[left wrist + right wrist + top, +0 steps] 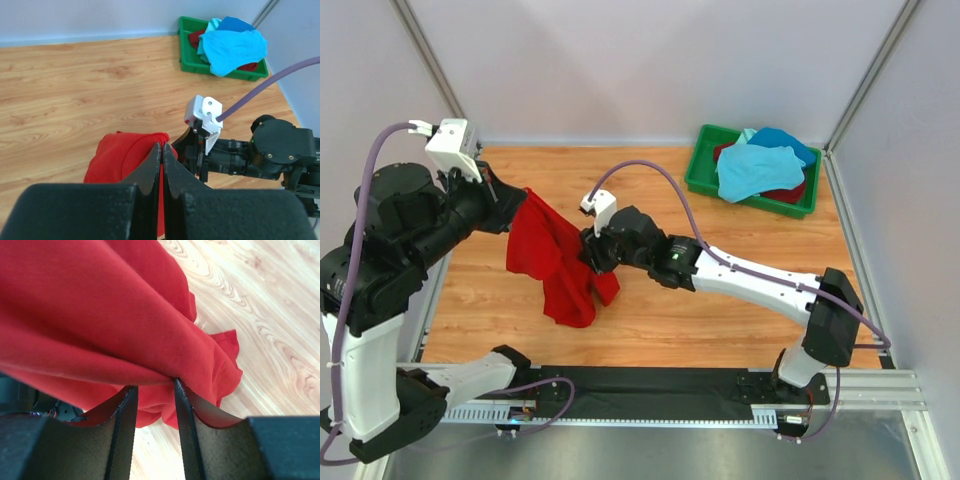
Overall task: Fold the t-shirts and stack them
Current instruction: Flatten the tshirt out
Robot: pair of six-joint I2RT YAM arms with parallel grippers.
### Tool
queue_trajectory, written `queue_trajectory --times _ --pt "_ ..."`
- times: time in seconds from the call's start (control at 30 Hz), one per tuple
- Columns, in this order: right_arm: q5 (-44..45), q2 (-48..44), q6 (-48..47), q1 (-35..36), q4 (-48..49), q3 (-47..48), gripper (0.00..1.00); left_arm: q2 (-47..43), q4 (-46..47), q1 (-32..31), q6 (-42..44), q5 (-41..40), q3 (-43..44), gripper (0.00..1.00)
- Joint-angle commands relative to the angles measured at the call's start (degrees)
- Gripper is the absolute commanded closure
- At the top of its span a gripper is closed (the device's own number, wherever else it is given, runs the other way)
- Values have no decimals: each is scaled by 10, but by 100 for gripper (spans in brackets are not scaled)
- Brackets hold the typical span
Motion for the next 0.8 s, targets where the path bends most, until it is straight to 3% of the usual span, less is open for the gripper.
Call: queue_trajectory --times 0.0,0.1,0.17,0.23,0.37,0.43,0.67,0.77 --pt "-10 17 15 -1 36 26 62 -13 27 1 -9 10 -4 100" --pt "-46 32 14 -1 31 45 52 -22 28 1 -11 9 -16 100" --pt "-55 41 17 0 29 54 53 -25 28 1 -10 7 -19 100" --pt "-55 48 18 0 31 58 57 -27 26 1 -9 6 -18 100" --pt "-71 54 16 0 20 80 91 -32 20 1 -6 -7 -12 100" --pt "-62 39 23 2 -3 78 99 -35 8 1 -1 -23 -7 100" --pt "-25 -105 37 32 -108 23 100 -70 -46 1 44 -116 2 100" --pt "-25 -174 49 67 -181 15 100 -97 -51 1 57 -114 -16 100"
